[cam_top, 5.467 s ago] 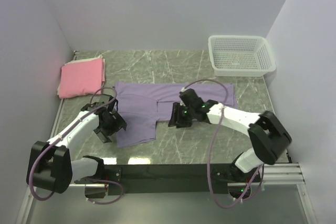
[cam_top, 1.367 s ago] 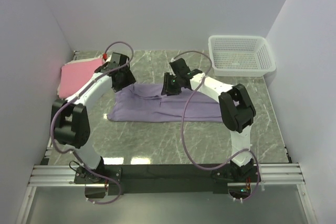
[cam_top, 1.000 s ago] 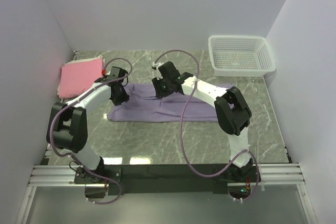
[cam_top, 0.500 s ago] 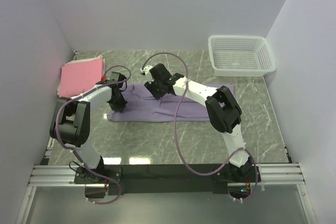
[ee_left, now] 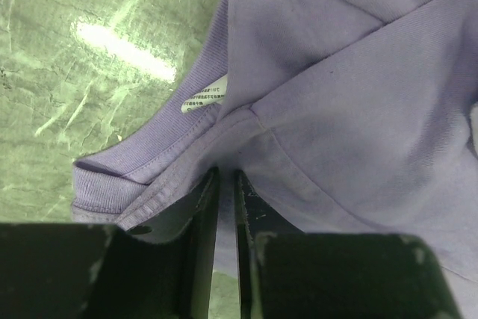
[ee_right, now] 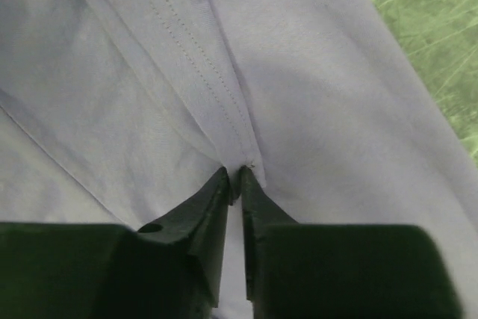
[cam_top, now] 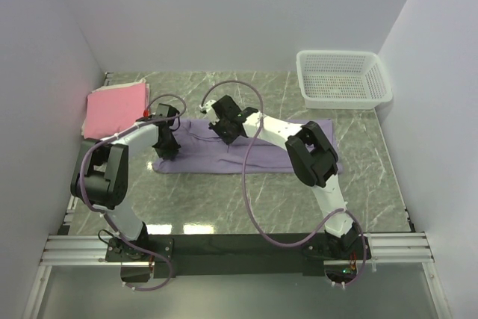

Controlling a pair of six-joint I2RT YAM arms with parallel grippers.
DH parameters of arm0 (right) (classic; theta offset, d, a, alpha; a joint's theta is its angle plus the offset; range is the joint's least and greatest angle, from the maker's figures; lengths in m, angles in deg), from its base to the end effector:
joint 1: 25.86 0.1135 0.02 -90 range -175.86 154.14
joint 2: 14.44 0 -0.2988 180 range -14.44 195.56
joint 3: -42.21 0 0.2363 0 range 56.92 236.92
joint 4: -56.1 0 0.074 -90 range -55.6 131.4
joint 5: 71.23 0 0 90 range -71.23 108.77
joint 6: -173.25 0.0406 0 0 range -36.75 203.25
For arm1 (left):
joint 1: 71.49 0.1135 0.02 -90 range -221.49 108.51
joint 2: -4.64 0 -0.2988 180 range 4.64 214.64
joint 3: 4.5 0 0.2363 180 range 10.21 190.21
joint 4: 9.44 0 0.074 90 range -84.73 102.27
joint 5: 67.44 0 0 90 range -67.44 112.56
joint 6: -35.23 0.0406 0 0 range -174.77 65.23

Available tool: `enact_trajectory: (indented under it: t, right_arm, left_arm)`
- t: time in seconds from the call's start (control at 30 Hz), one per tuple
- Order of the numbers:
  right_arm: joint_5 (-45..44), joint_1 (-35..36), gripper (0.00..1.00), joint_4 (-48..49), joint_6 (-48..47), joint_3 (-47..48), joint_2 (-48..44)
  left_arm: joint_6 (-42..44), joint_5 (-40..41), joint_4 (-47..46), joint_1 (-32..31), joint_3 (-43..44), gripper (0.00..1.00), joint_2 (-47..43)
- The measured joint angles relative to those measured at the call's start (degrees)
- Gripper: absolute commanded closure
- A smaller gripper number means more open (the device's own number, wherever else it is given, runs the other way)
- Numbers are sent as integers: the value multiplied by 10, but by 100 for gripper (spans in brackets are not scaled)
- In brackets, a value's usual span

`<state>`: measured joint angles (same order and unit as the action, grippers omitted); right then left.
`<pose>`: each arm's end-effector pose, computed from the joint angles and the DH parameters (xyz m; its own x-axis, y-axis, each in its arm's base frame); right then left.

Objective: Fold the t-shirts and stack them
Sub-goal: Fold the tshirt

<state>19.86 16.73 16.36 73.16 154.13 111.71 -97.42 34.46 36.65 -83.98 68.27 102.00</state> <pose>0.3622 0.3340 0.2040 -0.4662 -0.6665 -0.5818 -0.7786 0.6214 -0.0879 0.3052 -0.0590 0.2042 -0.7759 -0.5072 -0.3752 -0.5176 0.8518 -0.0810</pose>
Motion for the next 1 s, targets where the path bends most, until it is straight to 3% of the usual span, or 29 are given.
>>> enact_trajectory:
  t: [0.17,0.63,0.83,1.0]
  right_arm:
    - [12,-16,87,0,19,6,0]
    - [91,-127,82,-14,151,40,11]
    - [92,-135,76,-20,178,28,-1]
    - [105,-122,68,-29,187,-17,-60]
  left_arm:
    - [0,0,-5,0,-3,81,-1]
    - [0,0,-12,0,-11,81,-7]
    - [-2,0,-12,0,-12,75,-9]
    - [-4,0,5,0,-11,56,-21]
